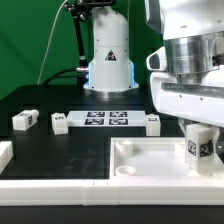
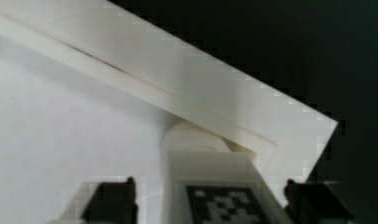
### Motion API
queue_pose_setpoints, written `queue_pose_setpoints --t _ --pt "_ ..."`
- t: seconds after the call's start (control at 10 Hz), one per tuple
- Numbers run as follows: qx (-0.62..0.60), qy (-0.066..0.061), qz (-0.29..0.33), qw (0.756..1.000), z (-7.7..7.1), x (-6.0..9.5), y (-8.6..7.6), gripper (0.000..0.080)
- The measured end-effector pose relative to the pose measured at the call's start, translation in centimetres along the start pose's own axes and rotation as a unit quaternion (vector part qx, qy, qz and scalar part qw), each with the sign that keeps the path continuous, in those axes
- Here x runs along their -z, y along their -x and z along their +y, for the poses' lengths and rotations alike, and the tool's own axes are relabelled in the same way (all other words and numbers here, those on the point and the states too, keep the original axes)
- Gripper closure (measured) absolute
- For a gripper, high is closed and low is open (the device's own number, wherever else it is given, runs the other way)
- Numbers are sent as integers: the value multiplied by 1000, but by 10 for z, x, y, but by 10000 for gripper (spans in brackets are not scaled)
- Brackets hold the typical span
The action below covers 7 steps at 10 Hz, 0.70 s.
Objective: Assemble one leg
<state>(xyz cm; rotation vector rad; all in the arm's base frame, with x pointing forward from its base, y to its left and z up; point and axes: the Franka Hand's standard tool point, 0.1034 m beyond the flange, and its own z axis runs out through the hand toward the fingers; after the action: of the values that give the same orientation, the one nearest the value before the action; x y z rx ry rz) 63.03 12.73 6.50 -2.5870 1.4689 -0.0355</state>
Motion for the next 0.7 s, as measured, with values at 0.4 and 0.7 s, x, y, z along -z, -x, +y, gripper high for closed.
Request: queue_pose_setpoints --t 0.4,0.7 --pt "262 9 -6 965 0 4 -4 152" --pt "433 10 -11 901 1 7 -12 150"
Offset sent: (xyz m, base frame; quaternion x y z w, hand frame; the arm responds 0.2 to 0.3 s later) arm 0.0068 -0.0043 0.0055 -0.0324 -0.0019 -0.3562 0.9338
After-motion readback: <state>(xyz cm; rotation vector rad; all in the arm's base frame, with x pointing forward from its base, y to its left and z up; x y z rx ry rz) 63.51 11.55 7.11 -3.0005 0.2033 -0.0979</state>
